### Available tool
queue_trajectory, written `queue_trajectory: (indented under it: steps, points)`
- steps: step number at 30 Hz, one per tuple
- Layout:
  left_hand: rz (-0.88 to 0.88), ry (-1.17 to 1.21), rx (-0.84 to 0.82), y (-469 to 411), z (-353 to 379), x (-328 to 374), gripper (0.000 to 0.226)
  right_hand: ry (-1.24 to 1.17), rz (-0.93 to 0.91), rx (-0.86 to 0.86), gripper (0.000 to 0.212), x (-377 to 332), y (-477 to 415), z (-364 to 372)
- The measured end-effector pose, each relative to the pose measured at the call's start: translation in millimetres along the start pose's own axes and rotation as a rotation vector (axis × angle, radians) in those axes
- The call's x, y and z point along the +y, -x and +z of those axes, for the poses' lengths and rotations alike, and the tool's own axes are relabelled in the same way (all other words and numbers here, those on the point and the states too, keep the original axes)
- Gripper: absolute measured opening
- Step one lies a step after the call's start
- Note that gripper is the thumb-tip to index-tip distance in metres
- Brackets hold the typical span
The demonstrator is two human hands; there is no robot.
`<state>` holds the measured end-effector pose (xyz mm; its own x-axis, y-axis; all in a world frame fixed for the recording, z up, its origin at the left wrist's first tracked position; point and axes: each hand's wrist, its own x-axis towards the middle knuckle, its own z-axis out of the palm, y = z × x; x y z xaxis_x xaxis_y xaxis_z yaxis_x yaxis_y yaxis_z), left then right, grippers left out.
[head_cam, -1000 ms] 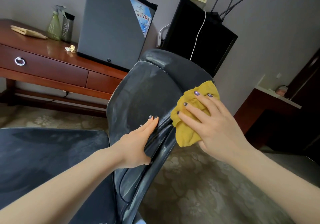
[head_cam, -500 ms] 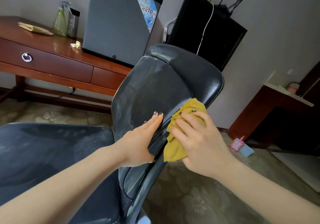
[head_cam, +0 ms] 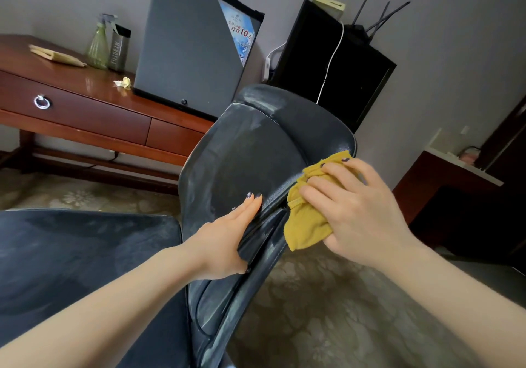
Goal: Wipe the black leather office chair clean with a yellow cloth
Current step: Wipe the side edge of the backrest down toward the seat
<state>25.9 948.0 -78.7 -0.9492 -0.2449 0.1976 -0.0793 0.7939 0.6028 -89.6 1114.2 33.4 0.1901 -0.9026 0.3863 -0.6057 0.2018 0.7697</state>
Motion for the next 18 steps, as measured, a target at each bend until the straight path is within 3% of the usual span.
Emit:
queue_trajectory:
  steps: [3,8,18]
  points:
    - [0.005,0.037,0.001,0.8,0.0,-0.5,0.118,0.043,0.059,0.077,0.027,16.5,-4.8,-6.8]
    - [0.020,0.062,0.020,1.6,1.5,0.0,0.118,-0.006,0.124,0.097,0.034,42.9,-8.3,-6.8]
    - [0.034,0.058,0.031,1.3,4.2,-2.6,0.118,-0.048,0.107,0.153,0.033,9.0,3.4,12.6]
